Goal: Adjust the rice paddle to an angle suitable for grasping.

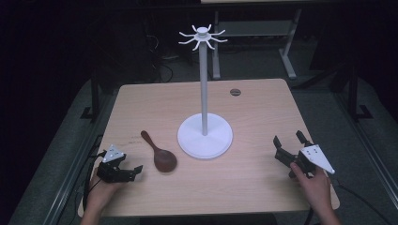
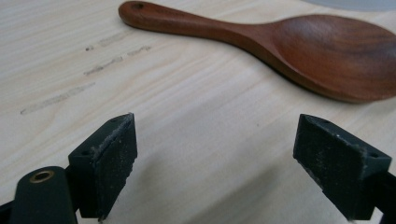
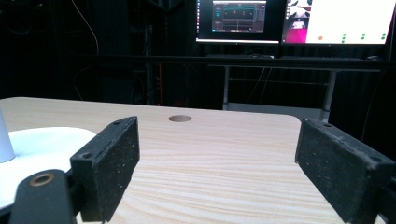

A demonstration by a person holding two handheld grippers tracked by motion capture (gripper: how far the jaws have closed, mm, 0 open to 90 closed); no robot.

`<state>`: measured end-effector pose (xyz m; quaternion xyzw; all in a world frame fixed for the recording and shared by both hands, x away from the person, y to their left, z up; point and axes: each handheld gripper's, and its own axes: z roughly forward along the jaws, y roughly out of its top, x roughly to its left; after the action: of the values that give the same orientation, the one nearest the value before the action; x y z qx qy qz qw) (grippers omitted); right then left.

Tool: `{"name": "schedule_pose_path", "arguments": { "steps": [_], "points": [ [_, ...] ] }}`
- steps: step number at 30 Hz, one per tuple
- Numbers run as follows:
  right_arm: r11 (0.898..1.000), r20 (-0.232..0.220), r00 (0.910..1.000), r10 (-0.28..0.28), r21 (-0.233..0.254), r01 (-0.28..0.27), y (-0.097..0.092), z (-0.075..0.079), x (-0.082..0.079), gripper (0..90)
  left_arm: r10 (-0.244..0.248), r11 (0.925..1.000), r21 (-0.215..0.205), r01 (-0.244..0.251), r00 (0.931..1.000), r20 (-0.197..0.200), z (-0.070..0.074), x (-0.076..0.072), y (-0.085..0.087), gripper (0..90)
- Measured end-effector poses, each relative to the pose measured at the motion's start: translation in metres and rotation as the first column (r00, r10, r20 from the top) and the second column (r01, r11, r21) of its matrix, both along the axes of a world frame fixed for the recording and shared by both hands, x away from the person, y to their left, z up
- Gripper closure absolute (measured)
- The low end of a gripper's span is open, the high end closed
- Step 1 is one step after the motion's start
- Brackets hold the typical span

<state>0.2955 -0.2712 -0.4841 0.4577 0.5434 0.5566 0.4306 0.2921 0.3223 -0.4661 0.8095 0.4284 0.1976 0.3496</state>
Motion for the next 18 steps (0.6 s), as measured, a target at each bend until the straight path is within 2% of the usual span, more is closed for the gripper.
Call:
{"name": "schedule_pose_path", "arguments": {
  "steps": [5,8,13,18],
  "points": [
    [1.0,-0.001,1.0,0.0,-0.001,0.0,0.0,0.0,0.0,13.0,0.008,1.0,-0.001,-0.008,0.9999,-0.01,0.0,0.0,0.0,13.6],
    [1.0,0.001,1.0,0.001,-0.001,-0.001,0.0,0.0,0.0,13.0,0.041,0.9991,-0.011,-0.041,0.9991,-0.003,0.005,0.003,-0.001,15.0],
    [1.0,0.0,1.0,0.007,0.002,-0.007,0.0,0.0,0.0,13.0,0.042,0.9991,-0.012,-0.042,0.9991,0.001,0.011,0.006,-0.005,23.0],
    [1.0,0.0,1.0,0.007,0.001,-0.007,0.0,0.0,0.0,13.1,0.034,0.9985,-0.043,-0.034,0.9994,-0.011,0.017,0.012,-0.013,30.6]
  ]
}}
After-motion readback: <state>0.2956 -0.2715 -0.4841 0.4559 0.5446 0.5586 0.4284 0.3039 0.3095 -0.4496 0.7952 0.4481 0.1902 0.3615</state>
